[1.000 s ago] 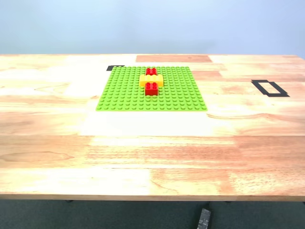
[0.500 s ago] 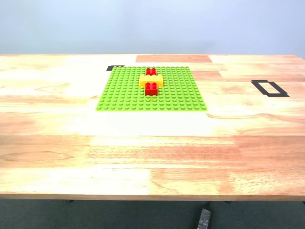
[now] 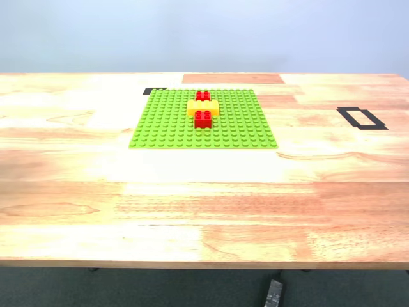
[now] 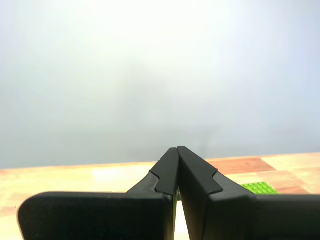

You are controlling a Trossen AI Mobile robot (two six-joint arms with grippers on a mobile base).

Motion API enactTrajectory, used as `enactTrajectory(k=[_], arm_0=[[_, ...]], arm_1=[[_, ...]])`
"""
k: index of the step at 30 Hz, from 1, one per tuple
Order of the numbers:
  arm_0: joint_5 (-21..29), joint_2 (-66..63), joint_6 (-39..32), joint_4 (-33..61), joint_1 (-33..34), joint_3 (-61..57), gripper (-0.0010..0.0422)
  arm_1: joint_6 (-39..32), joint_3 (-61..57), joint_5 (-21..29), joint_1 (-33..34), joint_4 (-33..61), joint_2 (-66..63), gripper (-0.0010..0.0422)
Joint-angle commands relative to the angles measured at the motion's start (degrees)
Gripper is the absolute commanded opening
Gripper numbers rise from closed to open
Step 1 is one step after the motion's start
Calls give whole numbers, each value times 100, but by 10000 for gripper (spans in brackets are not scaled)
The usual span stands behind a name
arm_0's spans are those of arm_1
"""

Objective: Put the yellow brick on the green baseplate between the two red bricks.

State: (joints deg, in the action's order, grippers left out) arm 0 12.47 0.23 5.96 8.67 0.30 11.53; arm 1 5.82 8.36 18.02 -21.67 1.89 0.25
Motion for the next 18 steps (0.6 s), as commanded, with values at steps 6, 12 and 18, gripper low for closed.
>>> enactTrajectory(k=[6, 12, 18], arm_0=[[918, 4, 28, 2, -2, -466, 0], [894, 7, -33, 127, -2, -562, 0], [892, 13, -33, 127, -2, -717, 0]], arm_1=[[13, -308, -291, 0, -2, -13, -1], [37, -341, -286, 0, 94, 4, -1], [-15, -485, -289, -2, 107, -11, -1]])
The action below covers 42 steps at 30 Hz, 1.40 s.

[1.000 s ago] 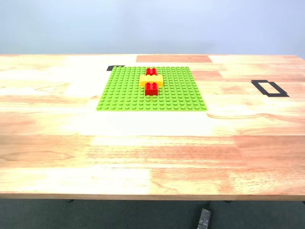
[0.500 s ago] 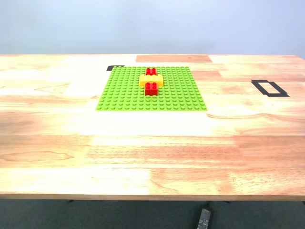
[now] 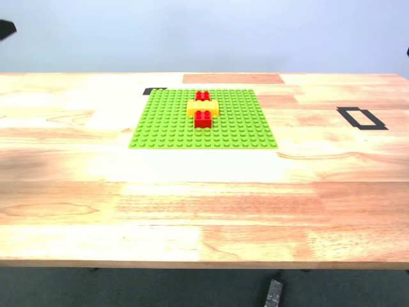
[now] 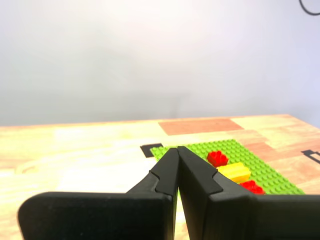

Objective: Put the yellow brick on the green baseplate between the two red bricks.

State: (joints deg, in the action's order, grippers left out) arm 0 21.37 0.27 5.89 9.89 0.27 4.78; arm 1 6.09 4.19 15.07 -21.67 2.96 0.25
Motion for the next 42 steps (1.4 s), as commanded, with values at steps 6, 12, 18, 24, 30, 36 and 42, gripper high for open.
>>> enactTrajectory(k=[6, 12, 18, 24, 30, 36, 42], arm_0=[[2, 4, -20, -103, 0, -70, 0], [0, 15, -24, -87, 0, -63, 0], [0, 15, -15, -74, 0, -59, 0], [0, 15, -7, 85, 0, -24, 0], [2, 15, 83, 85, 0, -24, 0], [2, 15, 83, 87, 0, -24, 0], [2, 15, 83, 87, 0, -24, 0]], arm_1=[[-164, -184, 7, -2, -72, 7, -1], [-142, -184, 2, -2, -70, 7, -1], [-155, -184, 0, -2, -70, 9, -1], [-140, -175, 0, -2, -42, 7, 0], [-136, -175, 0, -2, -42, 7, 0], [-136, -175, 2, 0, -42, 7, 0], [-133, -175, 2, -2, -42, 7, 0]])
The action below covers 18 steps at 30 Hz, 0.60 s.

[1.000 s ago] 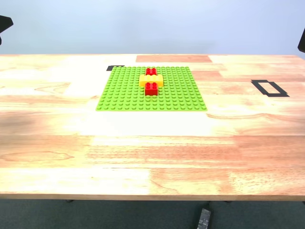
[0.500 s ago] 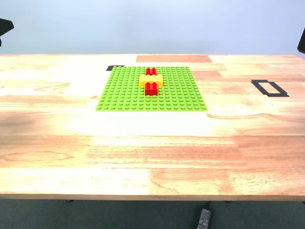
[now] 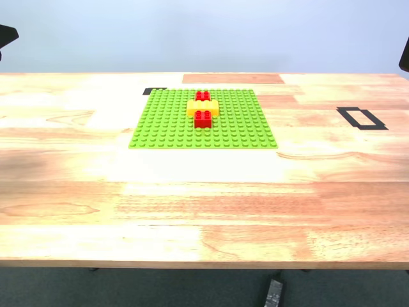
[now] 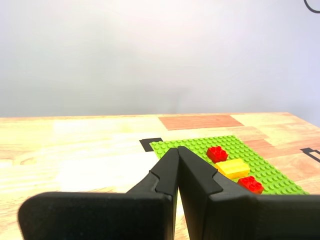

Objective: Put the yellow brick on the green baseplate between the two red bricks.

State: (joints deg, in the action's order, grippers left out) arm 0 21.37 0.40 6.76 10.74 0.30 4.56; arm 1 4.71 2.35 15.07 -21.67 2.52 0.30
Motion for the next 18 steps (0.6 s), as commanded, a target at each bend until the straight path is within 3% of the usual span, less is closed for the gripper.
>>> enactTrajectory(k=[1, 18], arm_0=[[2, 2, -2, 2, -2, -2, 0], [2, 2, -4, 2, -2, -2, 0]], arm_1=[[2, 9, 2, -2, 2, 2, 0], [-2, 9, 0, -2, 2, 4, 0]])
